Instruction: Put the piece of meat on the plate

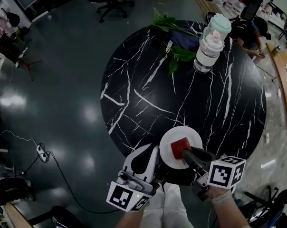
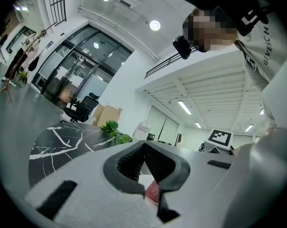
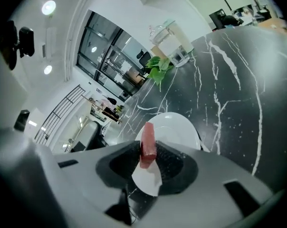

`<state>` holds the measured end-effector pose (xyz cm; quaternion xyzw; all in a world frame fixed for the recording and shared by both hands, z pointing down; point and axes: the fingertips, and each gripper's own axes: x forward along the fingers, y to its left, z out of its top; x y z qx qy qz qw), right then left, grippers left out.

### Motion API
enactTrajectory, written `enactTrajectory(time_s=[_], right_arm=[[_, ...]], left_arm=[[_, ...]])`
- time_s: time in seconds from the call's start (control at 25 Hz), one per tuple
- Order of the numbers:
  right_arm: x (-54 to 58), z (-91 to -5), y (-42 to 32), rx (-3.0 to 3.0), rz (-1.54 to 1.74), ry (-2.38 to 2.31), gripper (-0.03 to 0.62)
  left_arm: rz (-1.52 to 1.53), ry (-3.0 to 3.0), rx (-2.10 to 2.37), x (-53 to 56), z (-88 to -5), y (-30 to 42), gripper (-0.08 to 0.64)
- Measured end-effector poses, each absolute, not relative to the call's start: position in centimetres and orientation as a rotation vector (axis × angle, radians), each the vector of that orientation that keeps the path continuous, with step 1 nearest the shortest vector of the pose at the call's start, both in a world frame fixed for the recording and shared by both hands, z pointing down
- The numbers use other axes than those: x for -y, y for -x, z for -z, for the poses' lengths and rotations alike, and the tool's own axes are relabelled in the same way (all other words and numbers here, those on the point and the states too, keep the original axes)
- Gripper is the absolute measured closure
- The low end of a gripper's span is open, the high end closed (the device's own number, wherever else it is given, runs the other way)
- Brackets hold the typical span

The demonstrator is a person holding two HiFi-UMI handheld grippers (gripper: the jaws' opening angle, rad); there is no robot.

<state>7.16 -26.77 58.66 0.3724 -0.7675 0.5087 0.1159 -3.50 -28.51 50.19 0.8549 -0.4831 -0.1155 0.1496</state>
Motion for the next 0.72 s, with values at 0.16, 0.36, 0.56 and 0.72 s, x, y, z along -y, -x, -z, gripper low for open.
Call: enactTrajectory(time_s=[0.16, 0.36, 0.56, 0.72], right_arm=[[26.92, -58.39, -7.12, 2.261, -1.325, -1.106, 0.503], [27.26, -58.61, -7.35, 2.253, -1.198, -1.121, 0.488], [27.00, -59.21, -7.54, 2.230, -1.089, -1.128, 0.437], [27.18, -58.99, -7.74, 2.242, -1.054, -1.154, 0.417]], left_arm=[[0.341, -2.449, 1.397, 28.34, -50.04, 3.87, 0.552], [0.355, -2.445, 1.409, 28.42, -49.92, 4.15, 0.552], [0.366, -2.448, 1.407, 28.50, -49.84, 4.25, 0.552], [0.367, -2.450, 1.408, 28.62, -49.86, 4.13, 0.552]])
